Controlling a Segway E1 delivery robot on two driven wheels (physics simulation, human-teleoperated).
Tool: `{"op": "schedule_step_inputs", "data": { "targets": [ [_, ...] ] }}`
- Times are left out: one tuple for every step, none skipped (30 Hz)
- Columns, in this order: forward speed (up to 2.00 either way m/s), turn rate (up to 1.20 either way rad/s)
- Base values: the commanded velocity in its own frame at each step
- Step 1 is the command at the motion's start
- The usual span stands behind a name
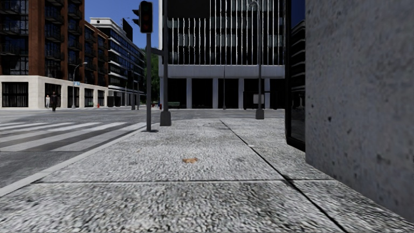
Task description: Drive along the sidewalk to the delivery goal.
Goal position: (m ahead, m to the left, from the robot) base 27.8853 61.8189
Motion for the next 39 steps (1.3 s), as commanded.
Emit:
{"op": "schedule_step_inputs", "data": {
  "targets": [
    [2.0, 0.0],
    [2.0, 0.0],
    [2.0, 0.0],
    [2.0, 0.0],
    [2.0, 0.0],
    [2.0, 0.0],
    [2.0, 0.0],
    [2.0, 0.0],
    [2.0, 0.0],
    [2.0, 0.0],
    [2.0, 0.0],
    [2.0, 0.0],
    [2.0, 0.0],
    [2.0, 0.0],
    [2.0, 0.0],
    [2.0, 0.0],
    [2.0, 0.0],
    [2.0, 0.0],
    [2.0, 0.0],
    [2.0, 0.0],
    [2.0, 0.0],
    [2.0, 0.0],
    [2.0, 0.0],
    [2.0, 0.0],
    [2.0, 0.0],
    [2.0, 0.0],
    [2.0, 0.0],
    [2.0, 0.0],
    [2.0, 0.0],
    [2.0, 0.11],
    [2.0, 0.21],
    [1.97, 0.32],
    [1.77, 0.38],
    [1.59, 0.44],
    [1.44, 0.48],
    [1.38, 0.5],
    [1.37, 0.53],
    [1.36, 0.54],
    [1.36, 0.55]
  ]
}}
